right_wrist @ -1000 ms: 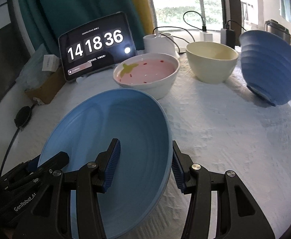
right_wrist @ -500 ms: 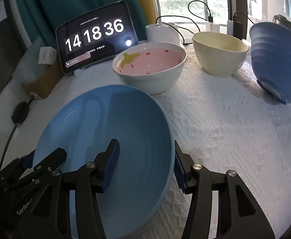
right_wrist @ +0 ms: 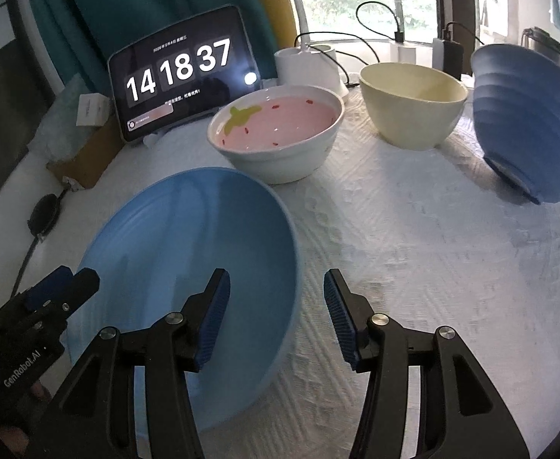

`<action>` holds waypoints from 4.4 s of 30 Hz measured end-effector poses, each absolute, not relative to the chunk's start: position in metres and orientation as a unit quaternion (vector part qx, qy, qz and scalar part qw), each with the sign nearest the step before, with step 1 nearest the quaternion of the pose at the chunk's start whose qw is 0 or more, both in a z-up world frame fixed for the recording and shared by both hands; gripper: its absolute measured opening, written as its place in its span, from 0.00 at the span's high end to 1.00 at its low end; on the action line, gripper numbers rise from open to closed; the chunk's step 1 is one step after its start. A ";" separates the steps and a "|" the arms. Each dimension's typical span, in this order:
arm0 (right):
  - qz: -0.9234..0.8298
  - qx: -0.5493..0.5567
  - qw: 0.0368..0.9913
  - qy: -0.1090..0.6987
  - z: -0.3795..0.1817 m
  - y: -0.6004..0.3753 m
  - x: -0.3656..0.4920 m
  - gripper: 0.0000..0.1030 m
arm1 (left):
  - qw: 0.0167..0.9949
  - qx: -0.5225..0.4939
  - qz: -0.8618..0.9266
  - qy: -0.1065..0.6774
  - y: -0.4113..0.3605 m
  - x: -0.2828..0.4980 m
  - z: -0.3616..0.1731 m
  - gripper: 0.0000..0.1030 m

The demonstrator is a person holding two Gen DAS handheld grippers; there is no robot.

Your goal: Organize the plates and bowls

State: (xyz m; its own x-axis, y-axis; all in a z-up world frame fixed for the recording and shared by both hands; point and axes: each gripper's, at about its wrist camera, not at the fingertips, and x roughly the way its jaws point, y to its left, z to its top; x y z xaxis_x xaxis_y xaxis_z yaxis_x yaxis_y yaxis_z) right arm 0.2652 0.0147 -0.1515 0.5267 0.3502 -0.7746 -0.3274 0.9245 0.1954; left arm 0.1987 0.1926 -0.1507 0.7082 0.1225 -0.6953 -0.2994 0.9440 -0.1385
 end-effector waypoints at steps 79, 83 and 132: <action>0.071 0.105 0.911 0.392 -0.108 -0.251 0.349 0.43 | 0.944 -0.013 -0.059 0.325 -0.074 0.373 -0.064 0.41; 0.067 0.106 0.906 0.405 -0.123 -0.252 0.348 0.43 | 0.939 -0.009 -0.056 0.340 -0.075 0.378 -0.078 0.41; 0.081 0.102 0.900 0.416 -0.137 -0.237 0.323 0.87 | 0.928 0.010 -0.052 0.370 -0.065 0.355 -0.126 0.83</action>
